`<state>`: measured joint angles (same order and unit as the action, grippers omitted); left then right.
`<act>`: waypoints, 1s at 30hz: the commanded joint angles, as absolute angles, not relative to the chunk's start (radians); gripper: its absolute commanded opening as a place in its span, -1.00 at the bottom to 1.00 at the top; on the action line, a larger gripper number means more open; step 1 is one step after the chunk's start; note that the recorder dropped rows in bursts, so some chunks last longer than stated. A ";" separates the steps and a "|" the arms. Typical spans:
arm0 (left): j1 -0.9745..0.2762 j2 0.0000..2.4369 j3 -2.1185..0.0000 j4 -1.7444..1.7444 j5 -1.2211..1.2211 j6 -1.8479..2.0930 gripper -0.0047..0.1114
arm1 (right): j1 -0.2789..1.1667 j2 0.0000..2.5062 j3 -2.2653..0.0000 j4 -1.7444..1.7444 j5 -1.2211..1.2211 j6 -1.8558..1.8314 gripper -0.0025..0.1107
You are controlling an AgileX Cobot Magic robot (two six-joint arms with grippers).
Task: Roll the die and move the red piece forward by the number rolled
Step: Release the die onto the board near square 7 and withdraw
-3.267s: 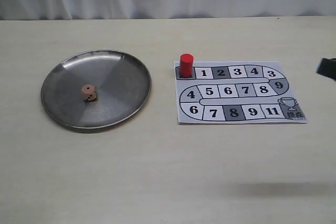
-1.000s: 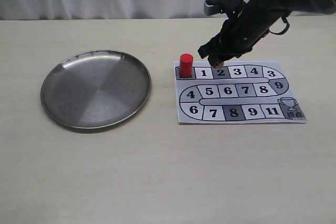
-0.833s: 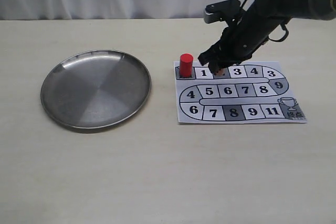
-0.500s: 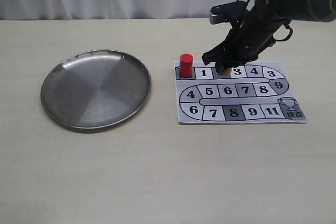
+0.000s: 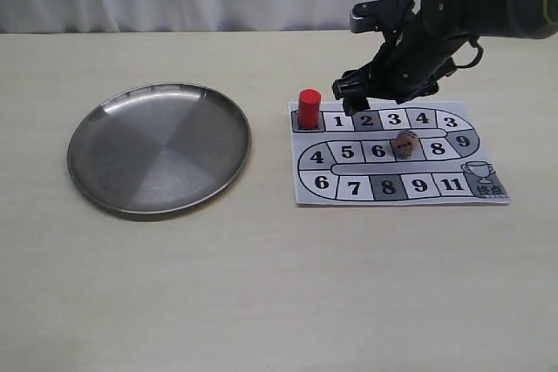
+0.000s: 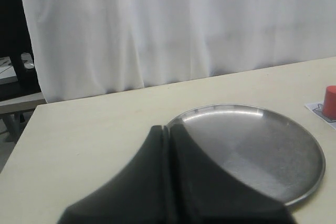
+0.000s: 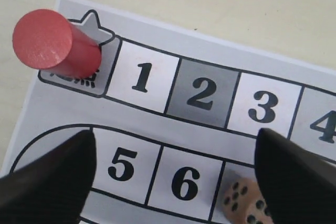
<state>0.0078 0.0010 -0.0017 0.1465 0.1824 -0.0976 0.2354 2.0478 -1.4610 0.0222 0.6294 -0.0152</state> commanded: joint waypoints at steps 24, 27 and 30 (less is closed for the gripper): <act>-0.001 0.000 0.000 0.144 0.173 -0.099 -0.92 | 0.189 1.867 -1.347 -0.060 0.860 -0.063 -0.88; -0.001 0.000 0.000 0.144 0.173 -0.099 -0.92 | 0.143 1.879 -1.273 -0.057 0.826 -0.063 -0.88; -0.001 0.000 0.000 0.144 0.173 -0.099 -0.92 | 0.103 1.903 -1.220 -0.057 0.803 -0.063 -0.88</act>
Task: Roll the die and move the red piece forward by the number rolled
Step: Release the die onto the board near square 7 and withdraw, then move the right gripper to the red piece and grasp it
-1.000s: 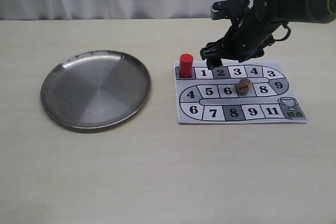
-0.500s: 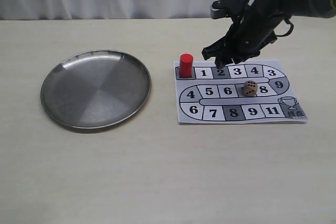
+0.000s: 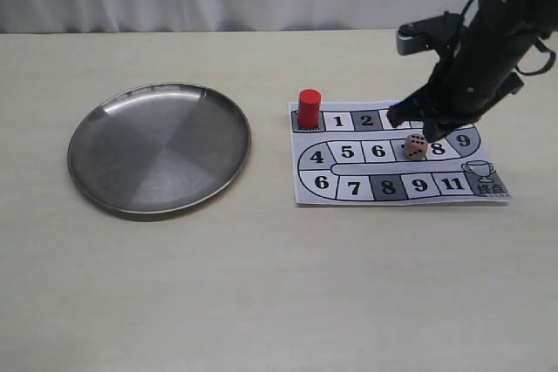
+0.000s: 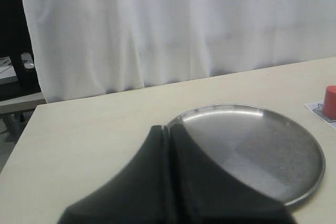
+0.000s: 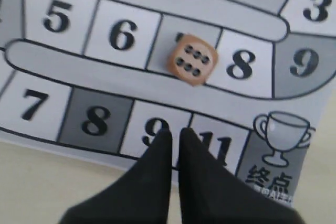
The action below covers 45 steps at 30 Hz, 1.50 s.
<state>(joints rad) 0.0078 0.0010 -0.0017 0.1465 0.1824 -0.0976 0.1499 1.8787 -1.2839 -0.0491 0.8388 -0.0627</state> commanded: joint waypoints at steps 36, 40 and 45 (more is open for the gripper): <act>-0.001 0.000 0.000 0.144 0.173 -0.099 -0.92 | 0.096 1.868 -1.231 0.249 0.683 -0.209 -0.88; -0.001 0.000 0.000 0.144 0.173 -0.099 -0.92 | 0.127 1.815 -1.233 0.758 0.648 -0.752 -0.88; -0.001 0.000 0.000 0.144 0.173 -0.099 -0.92 | 0.287 1.867 -1.233 0.826 0.385 -0.868 -0.63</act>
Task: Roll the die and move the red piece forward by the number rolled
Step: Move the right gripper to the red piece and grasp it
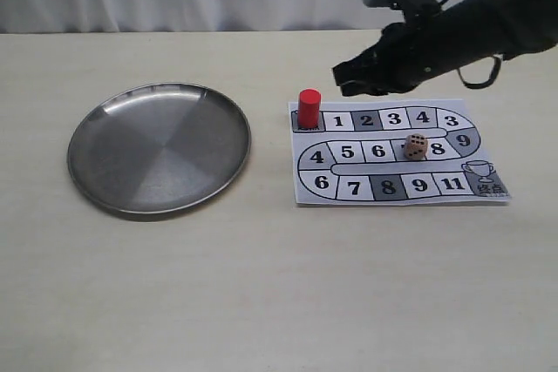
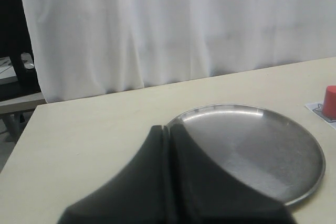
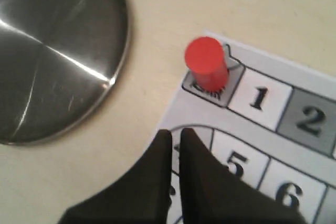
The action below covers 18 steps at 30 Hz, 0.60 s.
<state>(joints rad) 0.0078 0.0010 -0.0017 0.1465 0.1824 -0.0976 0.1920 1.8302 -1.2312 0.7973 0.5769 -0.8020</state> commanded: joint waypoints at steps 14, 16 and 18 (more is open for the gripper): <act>-0.001 0.000 0.000 0.144 0.173 -0.099 -0.92 | 0.337 2.078 -1.440 0.709 0.268 -0.864 0.29; -0.001 0.000 0.000 0.144 0.173 -0.099 -0.92 | 0.329 2.115 -1.480 0.709 0.270 -0.849 0.29; -0.001 0.000 0.000 0.144 0.173 -0.099 -0.92 | 0.316 2.145 -1.514 0.709 0.280 -0.834 0.29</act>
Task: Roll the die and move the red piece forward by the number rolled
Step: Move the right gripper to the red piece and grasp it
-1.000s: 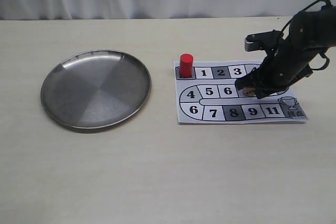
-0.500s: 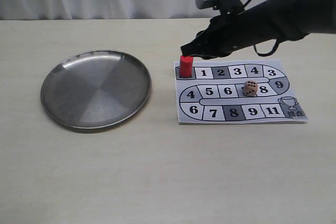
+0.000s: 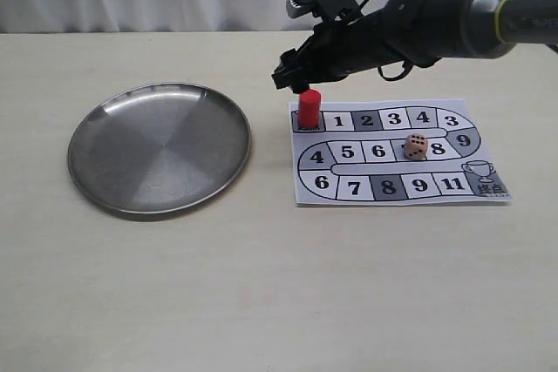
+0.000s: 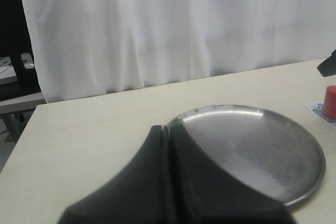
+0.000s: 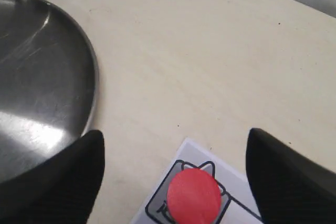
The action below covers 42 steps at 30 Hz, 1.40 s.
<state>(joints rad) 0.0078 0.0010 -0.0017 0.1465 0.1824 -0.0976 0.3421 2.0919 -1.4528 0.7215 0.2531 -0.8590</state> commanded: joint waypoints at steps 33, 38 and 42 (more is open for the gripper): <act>-0.001 0.000 0.000 0.144 0.173 -0.099 -0.92 | 0.288 2.288 -1.546 0.701 0.320 -0.893 -0.88; -0.001 0.000 0.000 0.144 0.173 -0.099 -0.92 | 0.288 2.286 -1.546 0.701 0.320 -0.893 -0.88; -0.001 0.000 0.000 0.144 0.173 -0.099 -0.92 | 0.286 2.258 -1.546 0.701 0.320 -0.849 -0.88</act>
<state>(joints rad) 0.0078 0.0010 -0.0017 0.1465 0.1824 -0.0976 0.2900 2.2870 -1.5387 0.7083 0.3182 -0.8757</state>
